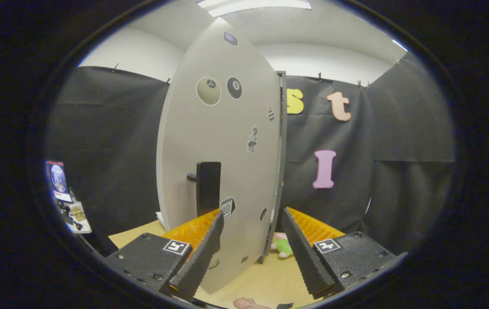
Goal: Open the shoe cabinet door, grab the shoes and put them into the shoe cabinet, then close the shoe cabinet door.
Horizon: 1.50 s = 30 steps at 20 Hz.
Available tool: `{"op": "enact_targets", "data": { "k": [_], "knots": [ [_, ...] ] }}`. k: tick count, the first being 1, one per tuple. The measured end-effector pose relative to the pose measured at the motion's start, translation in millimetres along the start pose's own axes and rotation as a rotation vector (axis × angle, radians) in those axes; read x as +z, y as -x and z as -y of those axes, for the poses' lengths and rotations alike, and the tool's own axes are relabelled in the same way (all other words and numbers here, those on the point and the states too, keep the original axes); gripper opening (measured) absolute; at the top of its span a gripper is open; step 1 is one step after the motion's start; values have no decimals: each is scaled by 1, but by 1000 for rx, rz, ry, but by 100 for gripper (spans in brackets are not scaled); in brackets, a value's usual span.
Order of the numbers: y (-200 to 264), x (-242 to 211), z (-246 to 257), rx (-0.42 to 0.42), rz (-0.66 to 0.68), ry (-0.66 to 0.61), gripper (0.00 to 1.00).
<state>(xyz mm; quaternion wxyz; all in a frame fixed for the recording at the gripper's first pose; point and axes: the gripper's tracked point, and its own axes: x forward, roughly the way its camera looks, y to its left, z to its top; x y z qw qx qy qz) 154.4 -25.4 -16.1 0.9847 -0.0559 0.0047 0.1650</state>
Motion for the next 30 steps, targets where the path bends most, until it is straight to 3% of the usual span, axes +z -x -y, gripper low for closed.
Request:
{"op": "enact_targets", "data": {
  "k": [10, 15, 19, 23, 30],
  "knots": [
    [-38, 5, -71, 47, -7, 18, 91],
    [-76, -1, -130, 177, -50, -52, 95],
    [-83, -8, -149, 135, -59, 7, 97],
    [-73, -14, -178, 135, -44, -19, 98],
    [-39, -23, -169, -47, 2, -113, 98]
  ]
}}
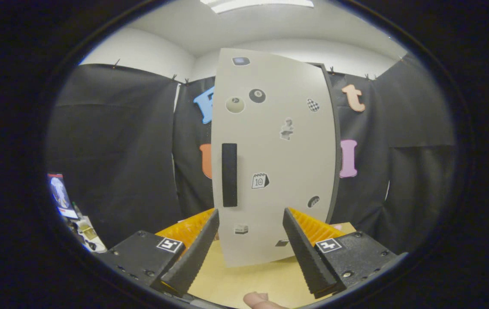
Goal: Open the shoe cabinet door, grab the shoes and put them into the shoe cabinet, then close the shoe cabinet door.
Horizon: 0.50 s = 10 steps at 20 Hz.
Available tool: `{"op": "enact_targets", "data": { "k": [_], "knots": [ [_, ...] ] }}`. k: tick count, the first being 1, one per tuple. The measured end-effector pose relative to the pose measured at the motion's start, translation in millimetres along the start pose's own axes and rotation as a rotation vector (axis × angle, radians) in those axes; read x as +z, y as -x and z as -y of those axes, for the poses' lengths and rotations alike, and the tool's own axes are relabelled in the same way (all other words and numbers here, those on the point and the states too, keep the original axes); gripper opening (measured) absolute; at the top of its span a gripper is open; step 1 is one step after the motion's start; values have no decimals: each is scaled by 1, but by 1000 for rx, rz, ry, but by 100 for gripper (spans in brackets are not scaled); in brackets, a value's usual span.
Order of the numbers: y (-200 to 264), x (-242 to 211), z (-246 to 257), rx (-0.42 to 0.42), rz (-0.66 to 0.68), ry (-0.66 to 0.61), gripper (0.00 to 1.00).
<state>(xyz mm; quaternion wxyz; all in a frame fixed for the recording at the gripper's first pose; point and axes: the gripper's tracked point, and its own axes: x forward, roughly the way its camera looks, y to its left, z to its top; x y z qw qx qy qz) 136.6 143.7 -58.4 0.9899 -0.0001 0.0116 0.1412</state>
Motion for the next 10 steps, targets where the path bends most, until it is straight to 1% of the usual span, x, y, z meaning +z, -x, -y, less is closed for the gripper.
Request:
{"op": "enact_targets", "data": {
  "k": [2, 5, 10],
  "knots": [
    [11, -6, 7, -41, 19, -31, 98],
    [32, -16, 27, -129, 23, -19, 98],
    [69, -27, 36, -138, 41, -29, 98]
  ]
}}
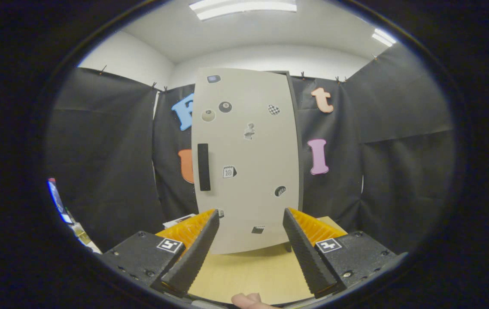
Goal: Open the shoe cabinet door, grab the shoes and put them into the shoe cabinet, then close the shoe cabinet door.
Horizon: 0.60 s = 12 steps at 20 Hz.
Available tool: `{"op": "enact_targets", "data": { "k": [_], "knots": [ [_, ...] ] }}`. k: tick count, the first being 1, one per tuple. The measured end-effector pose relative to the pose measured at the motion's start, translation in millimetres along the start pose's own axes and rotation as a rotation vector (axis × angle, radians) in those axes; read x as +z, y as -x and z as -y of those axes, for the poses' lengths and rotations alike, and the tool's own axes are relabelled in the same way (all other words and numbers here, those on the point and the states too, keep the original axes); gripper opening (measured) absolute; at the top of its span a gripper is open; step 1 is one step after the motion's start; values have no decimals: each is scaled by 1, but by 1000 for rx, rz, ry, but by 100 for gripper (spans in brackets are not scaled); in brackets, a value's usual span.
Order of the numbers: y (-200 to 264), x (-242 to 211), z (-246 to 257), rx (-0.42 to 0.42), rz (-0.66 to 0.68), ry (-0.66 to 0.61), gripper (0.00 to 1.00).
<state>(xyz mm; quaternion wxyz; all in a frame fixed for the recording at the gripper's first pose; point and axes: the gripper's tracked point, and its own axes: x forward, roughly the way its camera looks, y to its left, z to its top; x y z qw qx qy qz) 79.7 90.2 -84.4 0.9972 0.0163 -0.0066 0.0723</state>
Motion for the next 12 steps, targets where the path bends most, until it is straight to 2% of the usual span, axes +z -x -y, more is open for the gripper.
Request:
{"op": "enact_targets", "data": {
  "k": [6, 12],
  "knots": [
    [36, 2, 11, 12, 10, 0, 98],
    [52, 9, 15, -3, 47, 8, 98]
  ]
}}
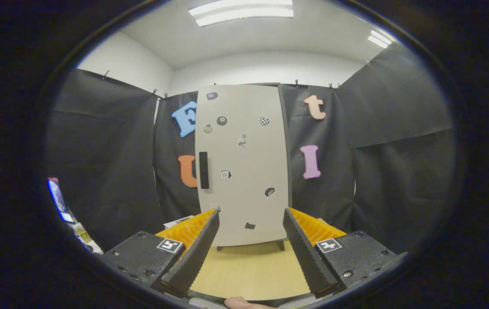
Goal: Open the shoe cabinet door, grab the shoes and put them into the shoe cabinet, then close the shoe cabinet door.
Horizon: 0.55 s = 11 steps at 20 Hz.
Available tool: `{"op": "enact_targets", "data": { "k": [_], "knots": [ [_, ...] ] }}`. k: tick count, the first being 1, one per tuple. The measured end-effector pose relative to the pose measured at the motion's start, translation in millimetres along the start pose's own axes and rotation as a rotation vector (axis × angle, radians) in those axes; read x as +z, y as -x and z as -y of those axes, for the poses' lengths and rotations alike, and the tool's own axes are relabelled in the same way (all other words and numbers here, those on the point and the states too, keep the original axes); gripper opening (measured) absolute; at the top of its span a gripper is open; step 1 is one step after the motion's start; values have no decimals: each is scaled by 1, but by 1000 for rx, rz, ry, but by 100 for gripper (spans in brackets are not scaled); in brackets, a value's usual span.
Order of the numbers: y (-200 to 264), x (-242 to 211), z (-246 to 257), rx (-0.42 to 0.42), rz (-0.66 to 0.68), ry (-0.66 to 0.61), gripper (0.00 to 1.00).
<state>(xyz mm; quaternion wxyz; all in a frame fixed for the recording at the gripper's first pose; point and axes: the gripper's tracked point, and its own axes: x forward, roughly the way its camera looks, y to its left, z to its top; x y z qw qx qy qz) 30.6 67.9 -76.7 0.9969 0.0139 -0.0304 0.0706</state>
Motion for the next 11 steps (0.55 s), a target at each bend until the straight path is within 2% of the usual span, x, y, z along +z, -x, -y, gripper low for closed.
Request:
{"op": "enact_targets", "data": {
  "k": [11],
  "knots": [
    [21, 5, 9, 0, 30, 5, 98]
  ]
}}
